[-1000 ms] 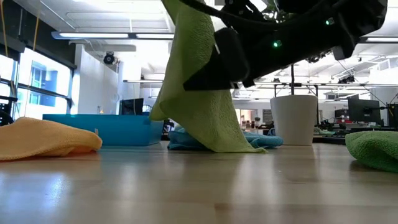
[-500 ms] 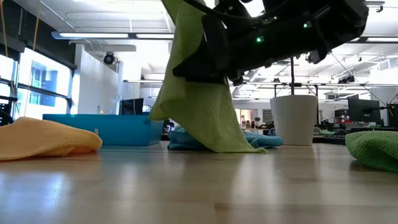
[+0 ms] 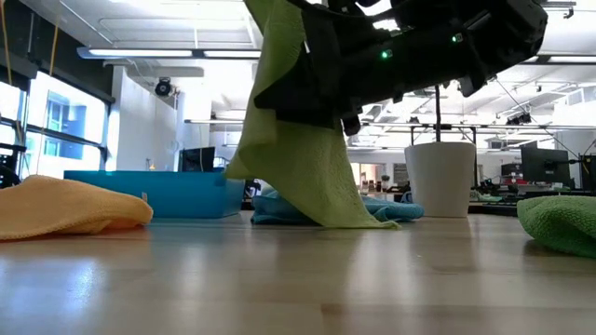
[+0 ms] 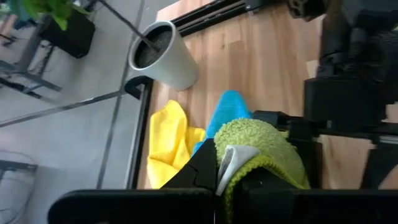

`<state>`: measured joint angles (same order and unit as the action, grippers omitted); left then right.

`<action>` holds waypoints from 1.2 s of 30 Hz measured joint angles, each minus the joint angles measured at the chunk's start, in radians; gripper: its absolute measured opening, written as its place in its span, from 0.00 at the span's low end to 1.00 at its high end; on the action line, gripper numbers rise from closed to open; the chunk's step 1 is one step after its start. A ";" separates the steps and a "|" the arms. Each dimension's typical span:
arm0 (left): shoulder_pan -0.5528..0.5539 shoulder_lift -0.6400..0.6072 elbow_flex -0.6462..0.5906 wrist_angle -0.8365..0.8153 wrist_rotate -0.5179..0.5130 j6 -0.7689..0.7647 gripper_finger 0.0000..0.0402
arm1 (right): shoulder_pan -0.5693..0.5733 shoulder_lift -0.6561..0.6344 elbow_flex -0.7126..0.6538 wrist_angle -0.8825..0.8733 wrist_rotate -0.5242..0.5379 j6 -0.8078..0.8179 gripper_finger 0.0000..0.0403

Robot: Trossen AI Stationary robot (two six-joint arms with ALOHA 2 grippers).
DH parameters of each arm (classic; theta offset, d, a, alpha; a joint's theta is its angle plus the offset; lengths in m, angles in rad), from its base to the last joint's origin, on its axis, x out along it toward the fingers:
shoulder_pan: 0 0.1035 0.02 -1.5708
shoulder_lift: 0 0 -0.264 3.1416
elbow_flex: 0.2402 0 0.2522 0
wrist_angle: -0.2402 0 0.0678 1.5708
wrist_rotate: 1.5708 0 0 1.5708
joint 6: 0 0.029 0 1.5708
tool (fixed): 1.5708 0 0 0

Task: Fold microfiber towels
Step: Fold the light green microfiber cloth

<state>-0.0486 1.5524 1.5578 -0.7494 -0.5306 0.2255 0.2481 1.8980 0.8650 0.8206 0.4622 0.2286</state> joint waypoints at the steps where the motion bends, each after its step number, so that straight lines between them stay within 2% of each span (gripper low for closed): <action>1: 0.000 0.000 0.000 0.003 -0.013 0.003 0.00 | 0.000 0.000 0.000 0.000 0.000 0.004 0.32; 5: 0.000 0.000 0.000 0.006 -0.062 0.005 0.00 | 0.000 0.000 0.000 0.001 0.002 0.034 0.24; 12: 0.000 0.000 0.000 0.006 -0.067 0.005 0.00 | 0.000 0.000 0.000 0.001 0.018 0.059 0.02; 18: 0.000 0.000 0.000 -0.001 -0.066 0.002 0.00 | 0.001 -0.043 0.000 -0.058 0.004 0.085 0.02; 25: 0.000 0.000 0.000 -0.117 -0.060 -0.062 0.00 | 0.023 -0.272 0.000 -0.421 -0.028 0.087 0.00; 28: 0.000 0.000 0.000 -0.171 -0.014 -0.100 0.00 | 0.036 -0.386 0.000 -0.576 -0.028 0.113 0.00; 34: 0.000 0.000 0.000 -0.277 0.224 -0.173 0.00 | 0.041 -0.594 0.000 -0.825 -0.076 0.205 0.00; 36: 0.000 0.000 0.000 -0.317 0.265 -0.217 0.00 | 0.040 -0.653 0.000 -0.869 -0.086 0.208 0.00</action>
<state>-0.0489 1.5524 1.5576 -1.0664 -0.2656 0.0082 0.2886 1.2453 0.8646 -0.0480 0.3761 0.4370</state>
